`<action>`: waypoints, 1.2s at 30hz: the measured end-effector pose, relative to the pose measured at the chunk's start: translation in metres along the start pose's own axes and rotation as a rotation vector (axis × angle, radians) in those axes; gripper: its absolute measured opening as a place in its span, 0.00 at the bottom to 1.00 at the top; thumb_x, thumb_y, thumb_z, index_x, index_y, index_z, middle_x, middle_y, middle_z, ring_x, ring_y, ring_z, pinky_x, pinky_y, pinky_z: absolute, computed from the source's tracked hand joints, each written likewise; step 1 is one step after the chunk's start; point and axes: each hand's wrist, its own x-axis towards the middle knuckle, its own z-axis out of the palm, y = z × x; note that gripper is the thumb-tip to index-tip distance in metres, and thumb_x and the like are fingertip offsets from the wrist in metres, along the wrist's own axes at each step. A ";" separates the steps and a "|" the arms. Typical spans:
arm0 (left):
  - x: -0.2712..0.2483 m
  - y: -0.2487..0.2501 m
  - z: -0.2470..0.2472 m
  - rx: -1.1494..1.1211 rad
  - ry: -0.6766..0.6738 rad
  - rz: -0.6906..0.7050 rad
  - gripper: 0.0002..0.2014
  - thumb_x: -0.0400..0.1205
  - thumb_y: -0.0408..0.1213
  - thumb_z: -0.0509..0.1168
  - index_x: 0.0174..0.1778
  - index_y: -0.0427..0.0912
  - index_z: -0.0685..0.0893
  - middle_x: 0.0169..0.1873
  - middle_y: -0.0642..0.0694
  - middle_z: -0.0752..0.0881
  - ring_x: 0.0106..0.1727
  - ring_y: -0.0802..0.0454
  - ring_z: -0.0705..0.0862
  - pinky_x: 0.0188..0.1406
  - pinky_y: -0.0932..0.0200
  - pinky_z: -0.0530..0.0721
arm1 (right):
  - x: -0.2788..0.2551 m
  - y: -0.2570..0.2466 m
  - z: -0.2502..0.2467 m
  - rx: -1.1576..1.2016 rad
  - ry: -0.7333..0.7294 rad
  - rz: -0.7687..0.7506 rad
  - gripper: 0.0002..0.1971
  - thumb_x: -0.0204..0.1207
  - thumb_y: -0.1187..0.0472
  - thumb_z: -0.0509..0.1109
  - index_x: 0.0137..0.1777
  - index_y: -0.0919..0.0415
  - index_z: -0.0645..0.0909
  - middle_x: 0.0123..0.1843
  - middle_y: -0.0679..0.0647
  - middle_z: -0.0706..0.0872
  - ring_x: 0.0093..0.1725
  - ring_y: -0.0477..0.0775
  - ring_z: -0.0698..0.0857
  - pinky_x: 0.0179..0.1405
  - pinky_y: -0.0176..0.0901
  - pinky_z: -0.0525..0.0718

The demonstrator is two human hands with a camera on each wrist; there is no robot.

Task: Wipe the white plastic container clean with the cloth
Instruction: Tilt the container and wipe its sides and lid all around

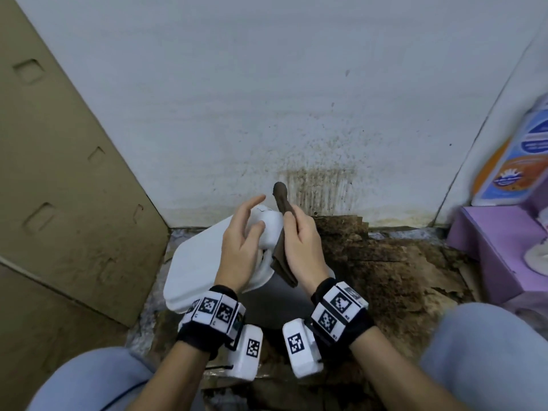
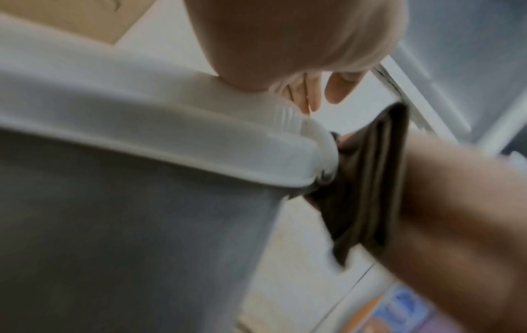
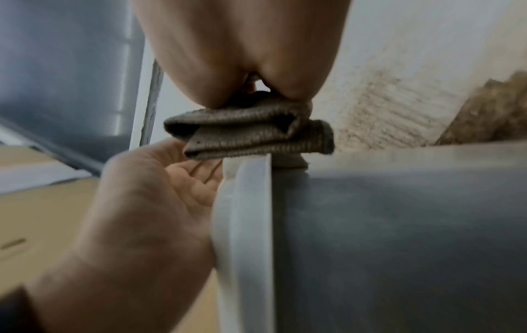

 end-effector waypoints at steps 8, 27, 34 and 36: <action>0.002 0.009 -0.002 -0.026 0.056 -0.190 0.17 0.91 0.29 0.57 0.71 0.49 0.83 0.67 0.56 0.87 0.71 0.64 0.82 0.68 0.69 0.75 | -0.006 0.005 -0.042 -0.264 -0.143 0.061 0.29 0.90 0.44 0.54 0.89 0.49 0.56 0.77 0.47 0.64 0.65 0.43 0.73 0.63 0.34 0.69; -0.035 -0.058 -0.030 0.455 -0.143 -0.683 0.49 0.79 0.74 0.63 0.90 0.54 0.50 0.86 0.39 0.65 0.82 0.34 0.70 0.77 0.36 0.75 | 0.003 0.061 -0.156 -0.387 -0.006 0.226 0.41 0.76 0.28 0.65 0.85 0.42 0.59 0.77 0.49 0.78 0.73 0.56 0.78 0.72 0.63 0.79; -0.032 -0.062 -0.016 0.371 -0.126 -0.604 0.46 0.80 0.70 0.66 0.89 0.55 0.54 0.84 0.47 0.71 0.79 0.39 0.75 0.75 0.36 0.78 | -0.002 0.069 -0.170 -0.349 -0.011 0.215 0.38 0.79 0.32 0.66 0.86 0.38 0.58 0.81 0.46 0.73 0.78 0.55 0.74 0.76 0.61 0.75; -0.031 -0.064 -0.017 0.372 -0.116 -0.575 0.46 0.80 0.69 0.66 0.90 0.55 0.56 0.85 0.48 0.70 0.81 0.40 0.74 0.77 0.37 0.75 | -0.006 0.067 -0.169 -0.324 0.008 0.232 0.37 0.81 0.37 0.67 0.86 0.44 0.59 0.80 0.49 0.74 0.76 0.55 0.76 0.74 0.58 0.77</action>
